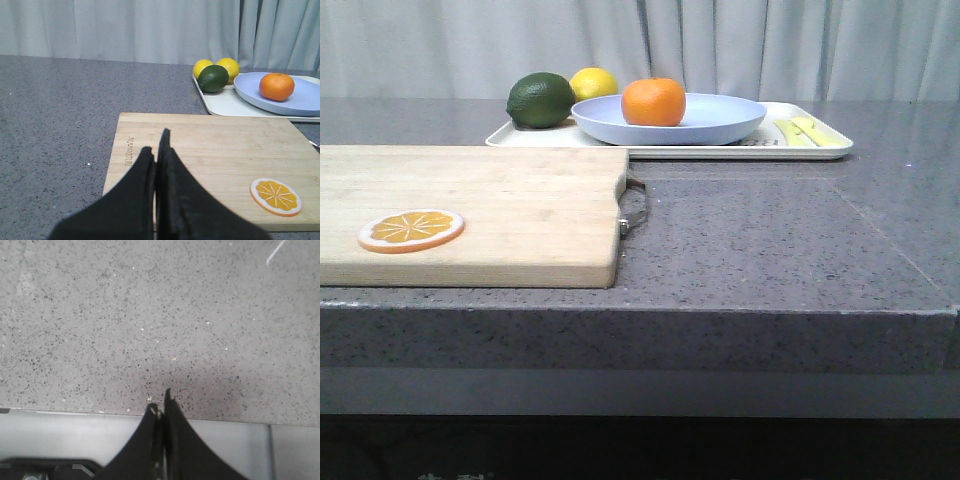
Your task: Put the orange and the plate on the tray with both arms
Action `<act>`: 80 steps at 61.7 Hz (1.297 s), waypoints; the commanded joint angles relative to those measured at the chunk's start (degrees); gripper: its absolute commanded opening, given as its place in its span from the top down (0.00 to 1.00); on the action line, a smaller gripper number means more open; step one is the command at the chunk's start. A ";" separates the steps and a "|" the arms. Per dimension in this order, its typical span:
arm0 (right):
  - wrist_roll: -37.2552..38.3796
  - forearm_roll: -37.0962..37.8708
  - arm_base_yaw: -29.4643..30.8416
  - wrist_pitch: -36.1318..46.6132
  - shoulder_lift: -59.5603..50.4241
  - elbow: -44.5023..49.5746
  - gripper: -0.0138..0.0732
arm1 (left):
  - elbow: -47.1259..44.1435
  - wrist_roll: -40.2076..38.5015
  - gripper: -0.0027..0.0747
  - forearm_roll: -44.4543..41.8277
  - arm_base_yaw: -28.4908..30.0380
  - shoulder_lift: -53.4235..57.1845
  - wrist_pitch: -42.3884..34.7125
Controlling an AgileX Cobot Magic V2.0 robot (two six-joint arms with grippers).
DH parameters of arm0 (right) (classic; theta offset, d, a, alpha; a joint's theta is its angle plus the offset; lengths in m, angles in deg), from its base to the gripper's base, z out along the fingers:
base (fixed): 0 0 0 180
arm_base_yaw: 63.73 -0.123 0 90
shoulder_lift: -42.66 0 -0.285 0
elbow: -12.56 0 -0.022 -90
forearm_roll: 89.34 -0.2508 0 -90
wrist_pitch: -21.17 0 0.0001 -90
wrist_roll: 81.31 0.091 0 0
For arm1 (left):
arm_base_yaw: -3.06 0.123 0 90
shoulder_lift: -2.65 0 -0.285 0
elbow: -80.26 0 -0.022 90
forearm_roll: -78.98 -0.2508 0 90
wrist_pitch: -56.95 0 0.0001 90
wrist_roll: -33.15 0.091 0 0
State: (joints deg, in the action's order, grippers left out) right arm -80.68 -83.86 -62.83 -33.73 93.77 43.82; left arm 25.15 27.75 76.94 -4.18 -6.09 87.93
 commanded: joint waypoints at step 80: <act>-0.63 -3.03 0.04 21.34 -18.01 15.72 0.91 | 1.49 -0.53 0.99 0.32 0.14 -0.79 -4.81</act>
State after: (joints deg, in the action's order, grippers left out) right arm -80.78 -87.00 -62.83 -16.54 75.47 60.91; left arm 25.15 27.75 76.94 -4.18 -6.09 87.93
